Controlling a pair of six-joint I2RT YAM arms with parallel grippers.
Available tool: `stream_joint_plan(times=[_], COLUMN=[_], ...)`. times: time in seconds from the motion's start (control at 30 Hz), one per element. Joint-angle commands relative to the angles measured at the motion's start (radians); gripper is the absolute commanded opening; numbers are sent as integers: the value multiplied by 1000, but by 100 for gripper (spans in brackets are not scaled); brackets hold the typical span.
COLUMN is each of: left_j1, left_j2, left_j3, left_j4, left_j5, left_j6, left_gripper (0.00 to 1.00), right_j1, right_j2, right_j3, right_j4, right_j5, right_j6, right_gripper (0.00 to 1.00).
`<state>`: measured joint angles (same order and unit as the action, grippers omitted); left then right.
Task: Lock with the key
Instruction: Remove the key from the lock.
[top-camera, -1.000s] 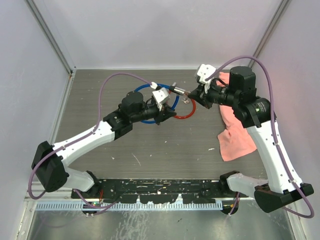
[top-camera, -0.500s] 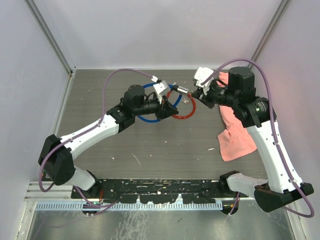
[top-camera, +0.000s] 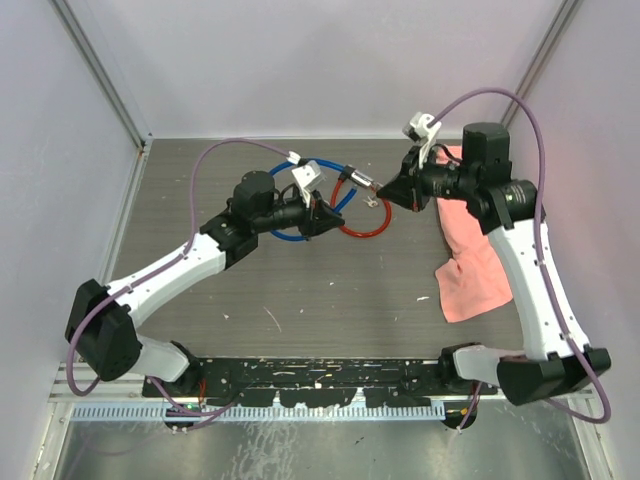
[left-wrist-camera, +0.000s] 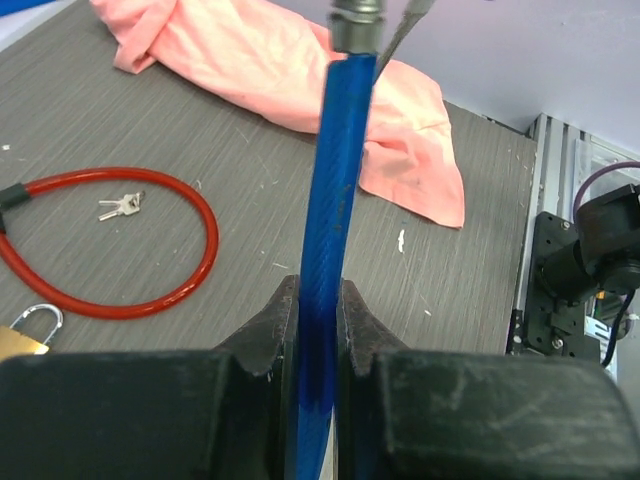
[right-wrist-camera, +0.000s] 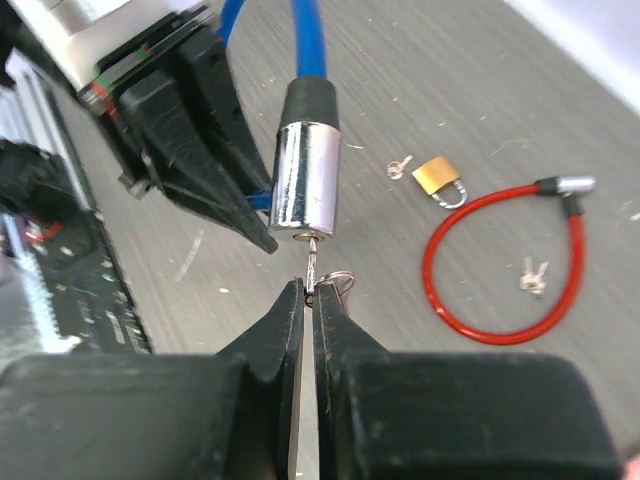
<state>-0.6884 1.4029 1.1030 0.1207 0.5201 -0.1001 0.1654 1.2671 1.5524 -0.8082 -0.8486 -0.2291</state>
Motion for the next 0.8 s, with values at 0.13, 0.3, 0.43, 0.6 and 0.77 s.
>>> stream_joint_plan(times=[0.13,0.3,0.43,0.6,0.77], left_j1=[67,73,30,6,14], left_j2=[57,75,8,-80,-85], left_j3=[59,103,49,-72,-75], left_j4=[12,-11,-18,59,28], left_j5=[42,13,-116,-285,-304], left_j6=[-166,-228,-33,122,104], left_gripper=[0,0,0,0,0], right_j1=[50,33,-113,-146,-128], right_j2=[-185,-160,-34,-20,-97], right_j3=[-47,21,108,-91,-66], right_j4=[98,77,-14,243,215], right_j5=[254,307,-68,-388,-256], right_j6=[-285,-201,75,479,346], right_gripper=[1,1,1,1,1])
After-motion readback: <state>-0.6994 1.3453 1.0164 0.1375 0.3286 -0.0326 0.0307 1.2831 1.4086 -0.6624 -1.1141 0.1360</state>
